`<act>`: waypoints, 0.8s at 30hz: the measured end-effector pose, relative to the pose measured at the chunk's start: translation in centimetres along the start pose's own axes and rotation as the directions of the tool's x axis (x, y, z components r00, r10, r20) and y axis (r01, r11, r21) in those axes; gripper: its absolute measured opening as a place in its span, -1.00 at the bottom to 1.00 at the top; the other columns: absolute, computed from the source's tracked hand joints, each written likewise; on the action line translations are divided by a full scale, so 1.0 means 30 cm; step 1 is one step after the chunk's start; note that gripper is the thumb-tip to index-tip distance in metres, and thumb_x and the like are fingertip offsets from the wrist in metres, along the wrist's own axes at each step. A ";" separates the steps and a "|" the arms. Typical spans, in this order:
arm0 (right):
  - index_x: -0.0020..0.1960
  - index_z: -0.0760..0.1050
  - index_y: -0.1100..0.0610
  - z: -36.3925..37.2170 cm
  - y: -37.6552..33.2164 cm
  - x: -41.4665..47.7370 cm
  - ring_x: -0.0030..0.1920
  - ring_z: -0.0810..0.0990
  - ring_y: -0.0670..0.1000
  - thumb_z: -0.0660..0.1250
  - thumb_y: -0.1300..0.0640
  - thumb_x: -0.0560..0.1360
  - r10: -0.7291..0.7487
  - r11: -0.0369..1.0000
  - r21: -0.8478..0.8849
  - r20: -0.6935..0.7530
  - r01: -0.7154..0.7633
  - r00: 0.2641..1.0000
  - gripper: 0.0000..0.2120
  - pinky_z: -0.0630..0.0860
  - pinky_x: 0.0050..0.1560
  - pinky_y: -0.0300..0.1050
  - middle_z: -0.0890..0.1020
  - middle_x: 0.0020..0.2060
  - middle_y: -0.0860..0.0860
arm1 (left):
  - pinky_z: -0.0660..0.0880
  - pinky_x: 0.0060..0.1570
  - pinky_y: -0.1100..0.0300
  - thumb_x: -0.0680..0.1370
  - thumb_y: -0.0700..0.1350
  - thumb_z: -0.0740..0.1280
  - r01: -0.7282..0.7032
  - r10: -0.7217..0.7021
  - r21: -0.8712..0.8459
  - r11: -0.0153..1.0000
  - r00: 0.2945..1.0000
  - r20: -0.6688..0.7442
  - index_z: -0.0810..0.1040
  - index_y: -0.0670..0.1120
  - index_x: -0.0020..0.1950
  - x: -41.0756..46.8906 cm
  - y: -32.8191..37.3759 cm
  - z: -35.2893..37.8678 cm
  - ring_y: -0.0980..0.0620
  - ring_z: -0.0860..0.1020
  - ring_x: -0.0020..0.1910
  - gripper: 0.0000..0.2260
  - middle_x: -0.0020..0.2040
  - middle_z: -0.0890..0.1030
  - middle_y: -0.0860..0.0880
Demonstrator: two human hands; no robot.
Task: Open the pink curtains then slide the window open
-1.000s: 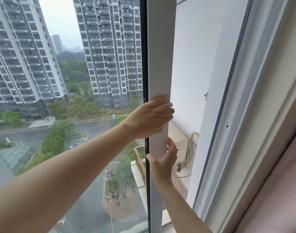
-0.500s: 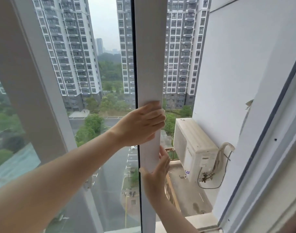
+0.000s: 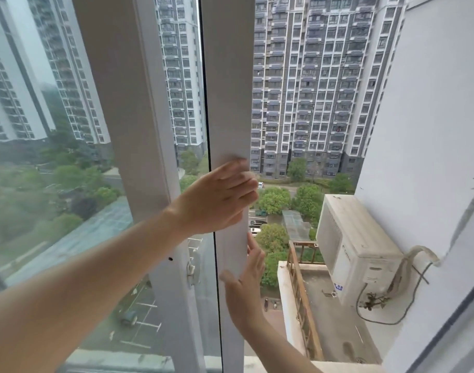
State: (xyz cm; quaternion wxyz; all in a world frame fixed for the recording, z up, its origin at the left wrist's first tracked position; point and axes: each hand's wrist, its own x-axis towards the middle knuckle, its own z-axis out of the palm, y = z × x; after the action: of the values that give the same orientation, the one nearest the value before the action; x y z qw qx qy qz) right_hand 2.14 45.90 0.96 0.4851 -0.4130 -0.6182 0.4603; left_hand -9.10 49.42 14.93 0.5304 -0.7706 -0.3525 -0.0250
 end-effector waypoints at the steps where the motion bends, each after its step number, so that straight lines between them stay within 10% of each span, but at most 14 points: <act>1: 0.42 0.09 -0.06 0.010 0.001 0.000 0.29 0.17 -0.13 0.22 0.16 0.17 -0.010 1.000 -0.010 0.021 0.010 1.000 -0.18 0.08 0.46 0.17 0.28 0.22 -0.20 | 0.30 0.39 -0.08 0.58 -0.11 0.10 0.020 -0.020 0.006 1.000 1.000 0.008 0.46 -0.15 0.06 -0.015 -0.004 -0.003 -0.11 0.51 0.16 -0.79 0.06 0.55 -0.09; 5: 0.47 0.06 -0.04 0.049 -0.005 -0.004 0.26 0.11 -0.41 0.21 0.14 0.21 -0.040 0.999 -0.025 0.126 0.043 0.991 -0.16 0.11 0.46 0.03 0.28 0.28 -0.18 | 0.26 0.40 -0.10 0.58 -0.08 0.13 0.108 -0.113 0.064 0.992 0.991 0.067 0.47 -0.17 0.07 -0.064 -0.003 -0.013 -0.10 0.48 0.14 -0.78 0.07 0.53 -0.10; 16: 0.51 0.03 -0.09 0.143 -0.072 -0.015 0.45 0.13 -0.09 0.23 0.17 0.22 0.039 0.997 0.053 0.341 -0.060 0.939 -0.12 0.16 0.48 0.09 0.20 0.43 -0.13 | -0.04 0.49 -0.19 0.53 -0.15 0.25 0.309 -0.341 0.162 0.937 0.912 0.229 0.63 -0.13 -0.16 -0.155 -0.013 -0.060 -0.08 0.53 0.11 -0.82 0.00 0.62 -0.07; 24: 0.50 0.01 -0.17 0.143 -0.065 0.009 0.46 0.12 -0.15 0.26 0.18 0.22 0.029 0.996 0.066 0.458 -0.066 0.889 -0.09 0.24 0.40 -0.08 0.16 0.45 -0.23 | 0.15 0.43 -0.23 0.41 -0.24 0.30 0.414 -0.435 0.132 0.901 0.869 0.235 0.63 -0.19 -0.27 -0.143 -0.008 -0.072 -0.15 0.54 0.05 -0.87 -0.06 0.64 -0.14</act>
State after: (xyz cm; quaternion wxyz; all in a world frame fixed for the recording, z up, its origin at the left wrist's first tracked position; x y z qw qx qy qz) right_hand -2.23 44.96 2.45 0.3310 -0.2888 -0.6857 0.5804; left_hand -11.72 45.45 14.29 0.4905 -0.6498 -0.5800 -0.0265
